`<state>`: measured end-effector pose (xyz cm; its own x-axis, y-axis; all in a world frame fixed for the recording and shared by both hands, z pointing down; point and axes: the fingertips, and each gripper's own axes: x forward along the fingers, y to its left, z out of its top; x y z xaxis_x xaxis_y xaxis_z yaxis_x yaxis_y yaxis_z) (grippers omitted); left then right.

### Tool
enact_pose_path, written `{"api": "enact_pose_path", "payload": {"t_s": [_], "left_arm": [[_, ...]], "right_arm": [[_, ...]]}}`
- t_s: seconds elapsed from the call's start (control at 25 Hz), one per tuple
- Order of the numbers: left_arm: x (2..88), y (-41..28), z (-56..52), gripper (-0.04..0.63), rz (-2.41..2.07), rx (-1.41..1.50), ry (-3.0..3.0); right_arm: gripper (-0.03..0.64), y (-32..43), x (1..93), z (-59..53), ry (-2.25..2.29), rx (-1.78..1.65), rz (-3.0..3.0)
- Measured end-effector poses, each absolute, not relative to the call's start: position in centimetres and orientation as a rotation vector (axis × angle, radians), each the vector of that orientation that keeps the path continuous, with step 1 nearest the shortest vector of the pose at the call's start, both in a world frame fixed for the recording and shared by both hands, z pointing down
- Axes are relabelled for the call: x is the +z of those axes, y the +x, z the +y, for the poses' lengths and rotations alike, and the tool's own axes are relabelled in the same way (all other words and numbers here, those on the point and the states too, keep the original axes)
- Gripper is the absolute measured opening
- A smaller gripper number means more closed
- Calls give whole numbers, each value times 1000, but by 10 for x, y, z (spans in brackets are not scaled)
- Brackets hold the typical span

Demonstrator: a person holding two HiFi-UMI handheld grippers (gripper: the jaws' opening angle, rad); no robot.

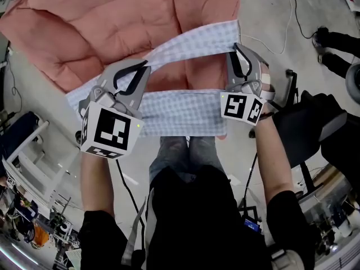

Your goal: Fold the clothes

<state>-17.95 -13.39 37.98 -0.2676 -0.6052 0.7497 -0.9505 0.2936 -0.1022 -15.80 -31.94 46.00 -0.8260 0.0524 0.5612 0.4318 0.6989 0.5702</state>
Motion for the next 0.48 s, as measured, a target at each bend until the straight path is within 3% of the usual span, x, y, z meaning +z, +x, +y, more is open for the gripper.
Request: {"api": "enact_pose_path", "payload": {"t_s": [0.08, 0.24, 0.48], "left_arm": [[379, -175, -132, 14, -1957, 756, 1397], [377, -169, -132, 14, -1950, 781, 1394], [373, -162, -137, 12, -1992, 762, 1351]], "right_arm": [[46, -156, 460, -321, -370, -1022, -2369], [43, -146, 458, -327, -405, -1067, -2326], [8, -135, 454, -350, -432, -837, -2382]]}}
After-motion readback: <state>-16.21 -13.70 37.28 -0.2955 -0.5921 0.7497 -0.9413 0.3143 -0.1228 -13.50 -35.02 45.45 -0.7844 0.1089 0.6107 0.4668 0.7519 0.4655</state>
